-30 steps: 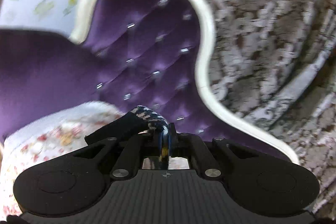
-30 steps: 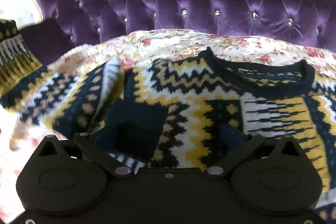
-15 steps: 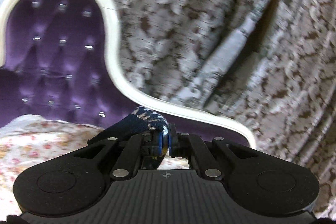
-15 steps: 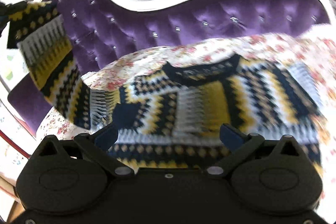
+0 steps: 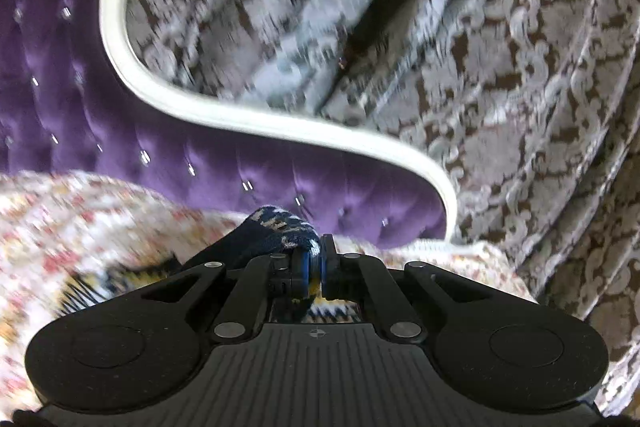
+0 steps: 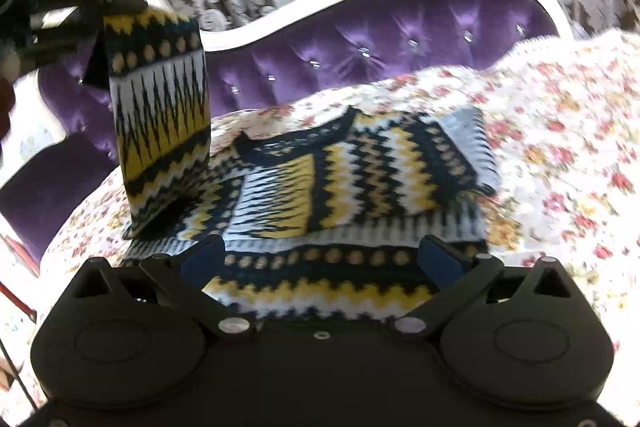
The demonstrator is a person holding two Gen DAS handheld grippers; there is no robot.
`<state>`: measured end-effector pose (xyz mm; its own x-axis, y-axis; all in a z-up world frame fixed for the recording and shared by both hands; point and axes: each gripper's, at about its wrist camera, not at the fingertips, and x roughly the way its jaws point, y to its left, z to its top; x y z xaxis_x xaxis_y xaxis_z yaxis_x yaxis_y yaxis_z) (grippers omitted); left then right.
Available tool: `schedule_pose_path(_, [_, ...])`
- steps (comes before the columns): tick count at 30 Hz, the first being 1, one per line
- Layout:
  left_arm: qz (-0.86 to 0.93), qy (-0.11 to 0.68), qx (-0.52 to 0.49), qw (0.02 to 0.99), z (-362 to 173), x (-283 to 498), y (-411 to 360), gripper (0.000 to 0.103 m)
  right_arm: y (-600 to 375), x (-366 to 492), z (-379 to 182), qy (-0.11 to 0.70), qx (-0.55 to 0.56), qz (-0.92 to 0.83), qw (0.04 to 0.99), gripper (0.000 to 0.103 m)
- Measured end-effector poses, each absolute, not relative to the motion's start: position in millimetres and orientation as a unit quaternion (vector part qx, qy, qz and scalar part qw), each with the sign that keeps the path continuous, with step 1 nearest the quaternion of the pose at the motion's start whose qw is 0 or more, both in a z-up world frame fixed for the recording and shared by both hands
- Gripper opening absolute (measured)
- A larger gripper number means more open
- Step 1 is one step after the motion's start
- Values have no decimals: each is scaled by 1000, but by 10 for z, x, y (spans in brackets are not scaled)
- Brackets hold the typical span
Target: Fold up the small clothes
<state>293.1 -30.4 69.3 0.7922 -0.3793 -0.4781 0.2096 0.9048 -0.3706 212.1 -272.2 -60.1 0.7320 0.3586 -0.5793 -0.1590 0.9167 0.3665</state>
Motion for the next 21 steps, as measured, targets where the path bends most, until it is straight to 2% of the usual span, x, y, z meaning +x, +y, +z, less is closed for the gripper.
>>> schedule_pose_path(13, [-178, 350, -108, 913, -204, 3036, -1150, 6, -3203, 2194, -623, 336, 205, 86, 915, 102])
schedule_pose_path(14, [-181, 355, -105, 911, -258, 3040, -1191, 12, -3222, 2199, -624, 335, 205, 82, 916, 102])
schedule_pose_path(15, [-184, 360, -105, 909, -312, 3044, -1229, 24, -3239, 2199, -625, 334, 206, 78, 917, 102])
schedule_pose_path(17, [-190, 365, -113, 904, -400, 3035, -1266, 38, -3291, 2208, -623, 332, 209, 70, 917, 102])
schedule_pose_path(19, [-199, 368, -115, 901, -462, 3022, -1307, 43, -3342, 2214, -623, 329, 216, 63, 917, 102])
schedule_pose_path(21, [-214, 374, -110, 896, -485, 3013, -1340, 58, -3396, 2225, -629, 326, 221, 51, 918, 102])
